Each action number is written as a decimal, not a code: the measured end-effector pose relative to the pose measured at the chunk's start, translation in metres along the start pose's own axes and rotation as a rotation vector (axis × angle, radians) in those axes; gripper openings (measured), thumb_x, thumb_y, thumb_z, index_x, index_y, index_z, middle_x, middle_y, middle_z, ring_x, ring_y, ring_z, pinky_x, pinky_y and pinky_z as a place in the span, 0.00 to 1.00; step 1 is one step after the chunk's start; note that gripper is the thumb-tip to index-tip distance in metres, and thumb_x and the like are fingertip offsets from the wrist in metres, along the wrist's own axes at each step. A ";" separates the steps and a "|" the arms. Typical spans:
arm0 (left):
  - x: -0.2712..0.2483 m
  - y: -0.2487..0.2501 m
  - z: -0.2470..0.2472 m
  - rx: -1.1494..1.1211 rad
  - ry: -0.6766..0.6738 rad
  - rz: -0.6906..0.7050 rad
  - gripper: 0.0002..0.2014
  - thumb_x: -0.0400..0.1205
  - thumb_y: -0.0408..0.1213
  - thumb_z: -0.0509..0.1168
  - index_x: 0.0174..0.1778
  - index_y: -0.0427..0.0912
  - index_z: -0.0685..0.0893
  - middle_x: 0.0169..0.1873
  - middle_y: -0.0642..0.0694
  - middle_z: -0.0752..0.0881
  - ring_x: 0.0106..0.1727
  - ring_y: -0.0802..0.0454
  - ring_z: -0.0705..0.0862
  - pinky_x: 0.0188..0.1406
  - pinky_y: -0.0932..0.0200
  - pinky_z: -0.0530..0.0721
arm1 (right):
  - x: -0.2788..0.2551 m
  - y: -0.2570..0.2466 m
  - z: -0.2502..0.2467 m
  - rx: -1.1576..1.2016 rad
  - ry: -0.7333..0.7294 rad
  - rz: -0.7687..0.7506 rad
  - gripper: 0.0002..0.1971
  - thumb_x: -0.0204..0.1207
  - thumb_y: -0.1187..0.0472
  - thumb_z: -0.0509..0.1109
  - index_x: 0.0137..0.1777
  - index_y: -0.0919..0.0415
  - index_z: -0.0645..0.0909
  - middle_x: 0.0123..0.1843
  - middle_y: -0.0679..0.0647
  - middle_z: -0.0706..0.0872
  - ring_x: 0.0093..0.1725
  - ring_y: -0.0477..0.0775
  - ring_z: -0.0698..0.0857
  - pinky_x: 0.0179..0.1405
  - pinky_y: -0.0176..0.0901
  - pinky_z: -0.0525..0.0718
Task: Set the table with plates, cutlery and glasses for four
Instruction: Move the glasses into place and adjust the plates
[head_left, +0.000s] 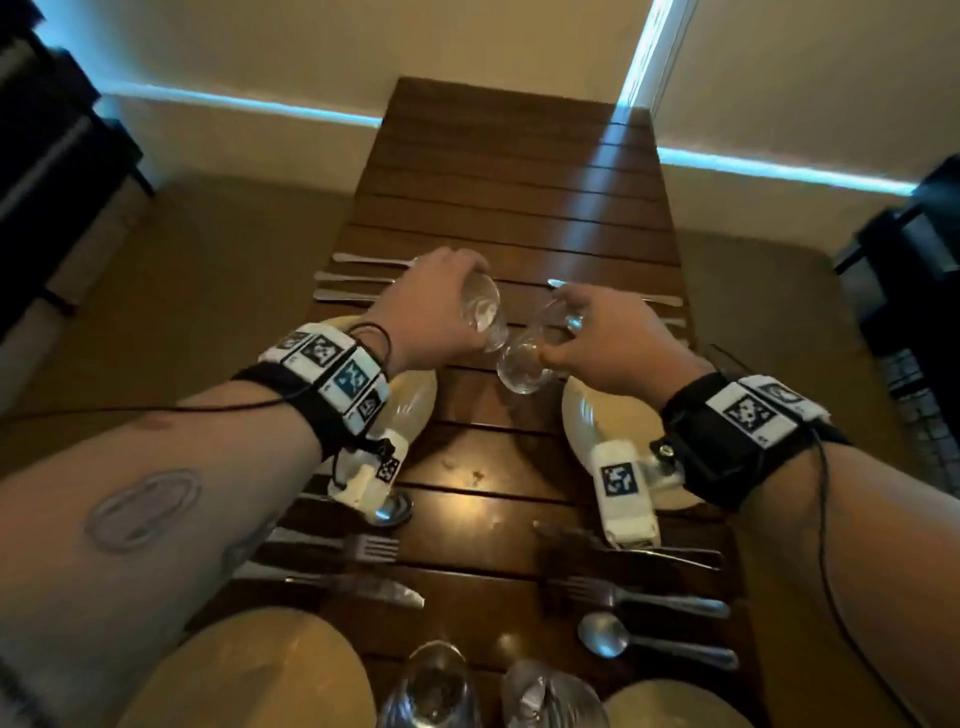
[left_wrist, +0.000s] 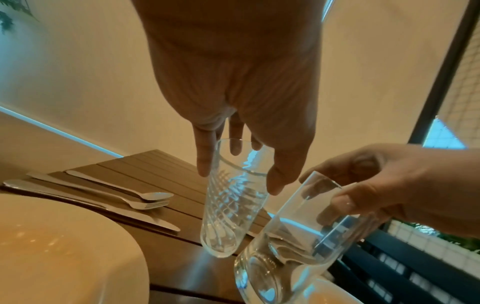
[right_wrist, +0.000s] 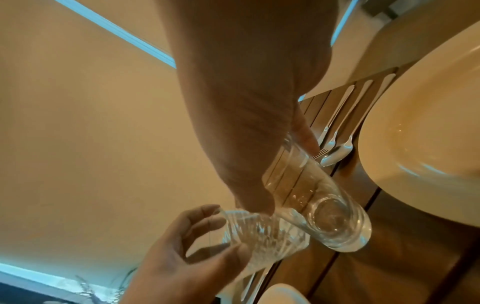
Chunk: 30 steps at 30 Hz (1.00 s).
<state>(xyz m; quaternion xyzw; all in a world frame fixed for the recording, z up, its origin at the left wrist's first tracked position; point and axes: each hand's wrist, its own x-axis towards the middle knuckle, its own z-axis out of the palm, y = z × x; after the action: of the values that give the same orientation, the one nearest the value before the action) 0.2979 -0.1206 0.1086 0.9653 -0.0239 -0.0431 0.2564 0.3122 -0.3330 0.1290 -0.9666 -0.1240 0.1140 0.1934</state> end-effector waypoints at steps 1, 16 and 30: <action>-0.016 0.000 -0.003 -0.001 -0.008 0.004 0.37 0.69 0.47 0.79 0.76 0.51 0.77 0.68 0.48 0.80 0.67 0.49 0.81 0.66 0.53 0.82 | -0.013 -0.001 -0.002 0.037 -0.016 -0.001 0.27 0.62 0.45 0.79 0.62 0.49 0.83 0.51 0.43 0.88 0.51 0.46 0.85 0.41 0.30 0.77; -0.120 0.010 0.021 0.153 -0.264 0.021 0.41 0.73 0.51 0.79 0.83 0.59 0.72 0.76 0.56 0.76 0.75 0.53 0.77 0.69 0.53 0.81 | -0.112 -0.023 0.035 -0.020 -0.167 -0.065 0.37 0.66 0.46 0.78 0.76 0.48 0.71 0.72 0.45 0.81 0.68 0.48 0.81 0.64 0.48 0.84; -0.138 -0.020 0.042 0.030 -0.216 -0.075 0.45 0.82 0.72 0.59 0.91 0.60 0.49 0.91 0.60 0.46 0.92 0.52 0.48 0.88 0.41 0.61 | -0.124 0.001 0.056 0.045 -0.156 -0.025 0.42 0.75 0.29 0.60 0.85 0.36 0.47 0.88 0.34 0.47 0.87 0.47 0.49 0.83 0.55 0.59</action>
<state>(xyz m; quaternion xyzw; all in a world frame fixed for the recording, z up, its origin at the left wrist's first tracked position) 0.1572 -0.1143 0.0717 0.9591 -0.0158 -0.1559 0.2359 0.1799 -0.3497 0.0995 -0.9485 -0.1482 0.1894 0.2060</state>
